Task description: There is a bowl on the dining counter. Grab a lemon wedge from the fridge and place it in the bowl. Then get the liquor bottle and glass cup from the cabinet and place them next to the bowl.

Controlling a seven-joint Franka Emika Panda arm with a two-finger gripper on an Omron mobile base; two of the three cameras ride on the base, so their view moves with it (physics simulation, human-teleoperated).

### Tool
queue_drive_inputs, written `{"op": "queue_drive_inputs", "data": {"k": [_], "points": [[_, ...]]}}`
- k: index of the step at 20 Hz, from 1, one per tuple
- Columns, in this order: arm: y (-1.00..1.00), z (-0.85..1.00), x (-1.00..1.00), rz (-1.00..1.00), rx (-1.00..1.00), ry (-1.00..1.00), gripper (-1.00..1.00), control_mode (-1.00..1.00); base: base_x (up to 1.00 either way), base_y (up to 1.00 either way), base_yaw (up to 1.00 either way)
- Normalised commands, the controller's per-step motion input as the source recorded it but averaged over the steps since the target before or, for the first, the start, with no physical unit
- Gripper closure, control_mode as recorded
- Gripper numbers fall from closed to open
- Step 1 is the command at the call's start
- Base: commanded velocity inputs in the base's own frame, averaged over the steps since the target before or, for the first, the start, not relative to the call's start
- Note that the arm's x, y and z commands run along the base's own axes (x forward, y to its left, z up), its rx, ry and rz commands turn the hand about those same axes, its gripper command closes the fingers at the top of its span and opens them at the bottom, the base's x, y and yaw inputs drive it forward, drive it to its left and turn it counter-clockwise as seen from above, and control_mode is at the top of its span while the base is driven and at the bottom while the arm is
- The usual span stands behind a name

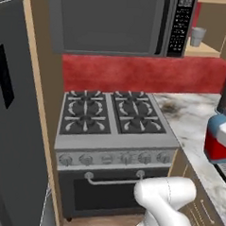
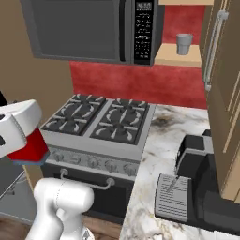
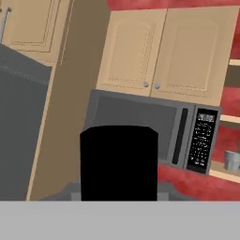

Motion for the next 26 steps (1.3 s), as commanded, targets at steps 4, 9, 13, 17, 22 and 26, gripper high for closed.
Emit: {"op": "queue_drive_inputs", "data": {"k": [4, 9, 13, 17, 22, 26], "points": [[0.00, 0.00, 0.00, 0.00, 0.00, 0.00, 1.00, 1.00, -0.70, 0.59, 0.28], [0.00, 0.00, 0.00, 0.00, 0.00, 0.00, 1.00, 1.00, -0.66, 0.58, 0.36], [0.00, 0.00, 0.00, 0.00, 0.00, 0.00, 1.00, 1.00, -0.72, 0.51, 0.42], [0.00, 0.00, 0.00, 0.00, 0.00, 0.00, 1.00, 1.00, -0.76, 0.49, 0.40], [0.00, 0.00, 0.00, 0.00, 0.00, 0.00, 1.00, 1.00, -0.74, 0.48, 0.39], [0.00, 0.00, 0.00, 0.00, 0.00, 0.00, 1.00, 1.00, -0.52, 0.58, 0.48]]}}
